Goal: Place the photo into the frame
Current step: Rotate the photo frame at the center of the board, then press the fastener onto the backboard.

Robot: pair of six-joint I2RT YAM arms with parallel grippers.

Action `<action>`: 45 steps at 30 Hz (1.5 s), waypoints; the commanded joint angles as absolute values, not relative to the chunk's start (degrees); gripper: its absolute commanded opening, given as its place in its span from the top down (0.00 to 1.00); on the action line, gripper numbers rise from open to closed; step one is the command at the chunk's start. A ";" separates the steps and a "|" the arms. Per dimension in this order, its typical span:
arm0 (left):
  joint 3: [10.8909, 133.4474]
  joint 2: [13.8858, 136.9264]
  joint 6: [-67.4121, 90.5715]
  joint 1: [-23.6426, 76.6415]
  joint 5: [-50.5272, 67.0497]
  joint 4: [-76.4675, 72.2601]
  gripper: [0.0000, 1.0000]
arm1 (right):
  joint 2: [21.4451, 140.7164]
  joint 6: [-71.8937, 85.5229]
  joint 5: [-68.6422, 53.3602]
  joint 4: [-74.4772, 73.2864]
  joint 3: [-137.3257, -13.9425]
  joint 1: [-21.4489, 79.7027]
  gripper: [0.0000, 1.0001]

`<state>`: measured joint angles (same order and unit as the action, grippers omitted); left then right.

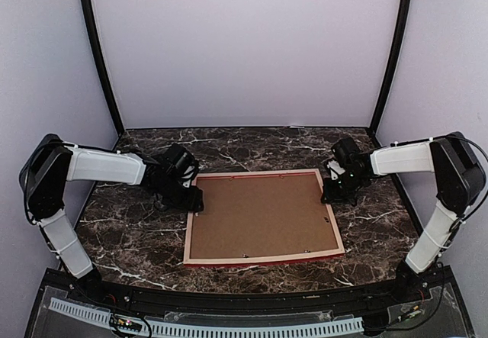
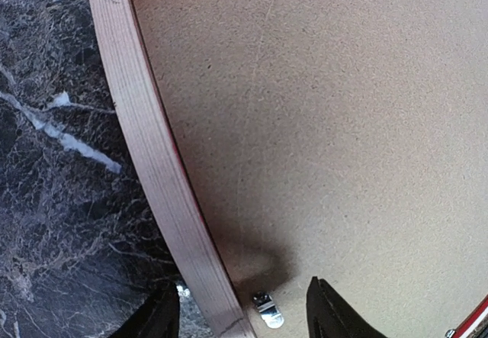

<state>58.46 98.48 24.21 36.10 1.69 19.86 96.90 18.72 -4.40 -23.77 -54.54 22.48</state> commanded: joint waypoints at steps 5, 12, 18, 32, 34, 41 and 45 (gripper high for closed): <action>57.34 98.25 24.30 35.86 2.73 20.76 0.48 | 98.09 18.37 -4.24 -22.33 -54.40 22.15 0.77; 56.25 97.76 23.87 36.26 2.91 21.18 0.49 | 98.02 18.41 -4.35 -22.49 -54.28 22.14 0.77; 56.20 97.99 23.48 36.95 1.48 21.85 0.54 | 98.58 18.28 -4.65 -22.59 -54.47 22.09 0.77; 52.98 97.45 25.80 36.96 0.65 20.40 0.72 | 98.95 18.02 -4.88 -22.51 -54.21 22.10 0.78; 52.36 97.32 26.17 36.94 0.93 19.53 0.74 | 99.00 18.02 -4.92 -22.35 -54.08 22.10 0.78; 51.58 96.18 26.63 36.75 4.75 16.60 0.65 | 98.94 17.89 -5.17 -22.24 -53.86 22.14 0.78; 51.24 95.22 27.16 35.96 5.19 16.40 0.58 | 98.75 17.68 -5.43 -22.25 -53.68 22.12 0.78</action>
